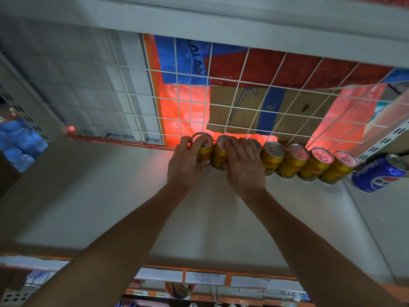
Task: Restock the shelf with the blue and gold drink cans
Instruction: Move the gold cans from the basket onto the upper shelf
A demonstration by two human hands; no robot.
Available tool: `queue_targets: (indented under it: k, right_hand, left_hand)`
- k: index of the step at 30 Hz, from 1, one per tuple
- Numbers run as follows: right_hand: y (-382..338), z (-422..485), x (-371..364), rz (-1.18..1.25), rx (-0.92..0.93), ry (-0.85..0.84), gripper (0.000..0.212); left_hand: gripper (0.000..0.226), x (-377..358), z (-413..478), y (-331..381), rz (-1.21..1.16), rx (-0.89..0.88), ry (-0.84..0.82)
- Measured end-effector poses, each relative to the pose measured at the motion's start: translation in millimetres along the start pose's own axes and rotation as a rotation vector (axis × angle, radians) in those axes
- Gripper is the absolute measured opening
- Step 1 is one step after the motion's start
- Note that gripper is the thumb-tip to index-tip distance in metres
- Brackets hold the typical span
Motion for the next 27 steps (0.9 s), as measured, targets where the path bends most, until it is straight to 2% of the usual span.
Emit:
queue_targets:
  k: [9, 15, 22, 27]
  right_hand:
    - [-9, 4, 9, -0.034, -0.020, -0.152, 0.060]
    - [-13, -15, 31, 0.007, -0.045, -0.213, 0.074]
    - [-26, -73, 61, 0.037, 0.020, -0.284, 0.078]
    - [-52, -115, 80, 0.116, 0.086, -0.328, 0.069]
  left_hand:
    - [0.076, 2, 0, 0, -0.094, 0.022, -0.195]
    - [0.086, 25, -33, 4, -0.078, 0.043, -0.159]
    - [0.069, 46, -125, 2, 0.029, 0.059, -0.175]
    - [0.061, 56, -186, 16, 0.052, 0.015, -0.157]
Point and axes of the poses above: each hand's wrist, its own z-axis towards the middle knuckle, its own x-axis out of the back of the hand, y = z × x, the point moved 6 cm from there along z, towards the middle knuckle, and after that the axes turned 8 degrees about -z, right-handed, at the moved point
